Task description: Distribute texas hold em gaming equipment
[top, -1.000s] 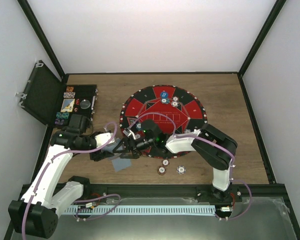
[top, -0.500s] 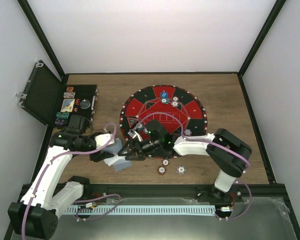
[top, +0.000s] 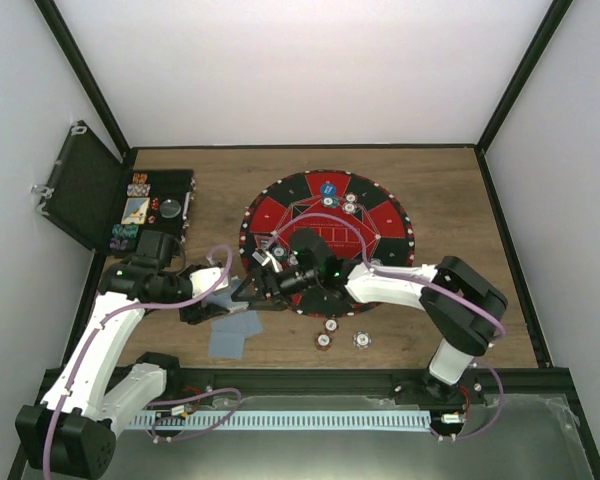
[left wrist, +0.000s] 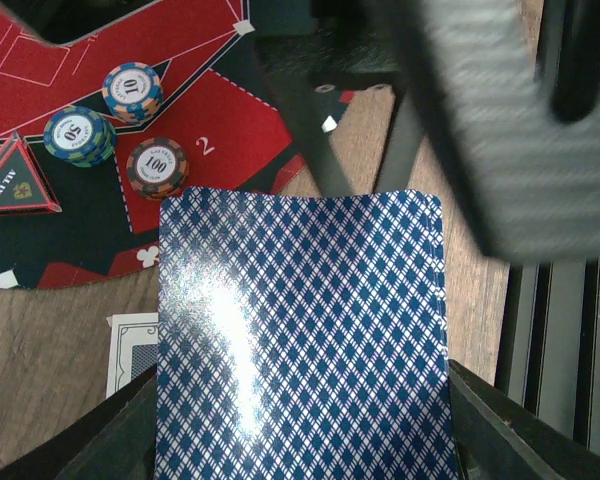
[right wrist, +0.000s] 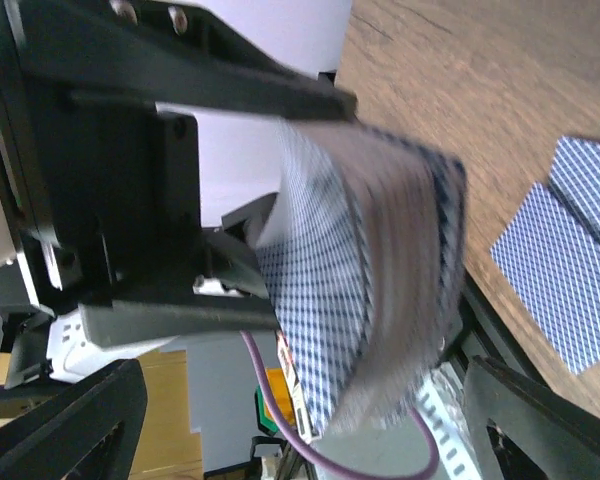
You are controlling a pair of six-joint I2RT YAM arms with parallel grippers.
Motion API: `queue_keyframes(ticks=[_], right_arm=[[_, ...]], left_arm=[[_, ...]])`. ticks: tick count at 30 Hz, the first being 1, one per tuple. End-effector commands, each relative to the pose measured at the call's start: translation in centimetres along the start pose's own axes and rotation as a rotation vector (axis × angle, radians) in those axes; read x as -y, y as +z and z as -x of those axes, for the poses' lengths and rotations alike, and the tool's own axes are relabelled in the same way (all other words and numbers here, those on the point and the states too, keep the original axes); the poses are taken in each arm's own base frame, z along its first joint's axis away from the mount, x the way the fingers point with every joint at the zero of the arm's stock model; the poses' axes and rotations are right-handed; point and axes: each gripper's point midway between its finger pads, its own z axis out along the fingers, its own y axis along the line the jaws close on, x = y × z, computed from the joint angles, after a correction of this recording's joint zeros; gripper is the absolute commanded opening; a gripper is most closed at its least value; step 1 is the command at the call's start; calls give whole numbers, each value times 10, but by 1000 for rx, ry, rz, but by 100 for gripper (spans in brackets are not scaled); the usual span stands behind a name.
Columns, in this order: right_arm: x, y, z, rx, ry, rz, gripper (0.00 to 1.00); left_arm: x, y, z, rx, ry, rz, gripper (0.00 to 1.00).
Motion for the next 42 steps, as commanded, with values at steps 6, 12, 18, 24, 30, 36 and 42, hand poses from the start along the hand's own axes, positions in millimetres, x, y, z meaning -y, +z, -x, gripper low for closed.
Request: queue_keyframes(ticks=[6,12,18,24,30,36,42], right_arm=[[10,21,29,17,16,-33,86],[11,32,37,18,19,-35,84],[21,39,42,14,36,-37,82],[38,33,41,28,66,-46,80],[54,13,37,66,90,-72,77],[45,4,35,88,67,-68,70],[38,0,38,101,39,-82,66]], left_arm=[[4,-3,9,49,23,-11,4],[3,-3,11,60,23,-15,4],[2,-4,13,67,23,-13,4],[2,-4,13,63,22,-10,4],[1,-6,16,71,26,-7,4],[0,-5,17,75,24,-6,4],[-1,-6,17,76,24,-5,4]])
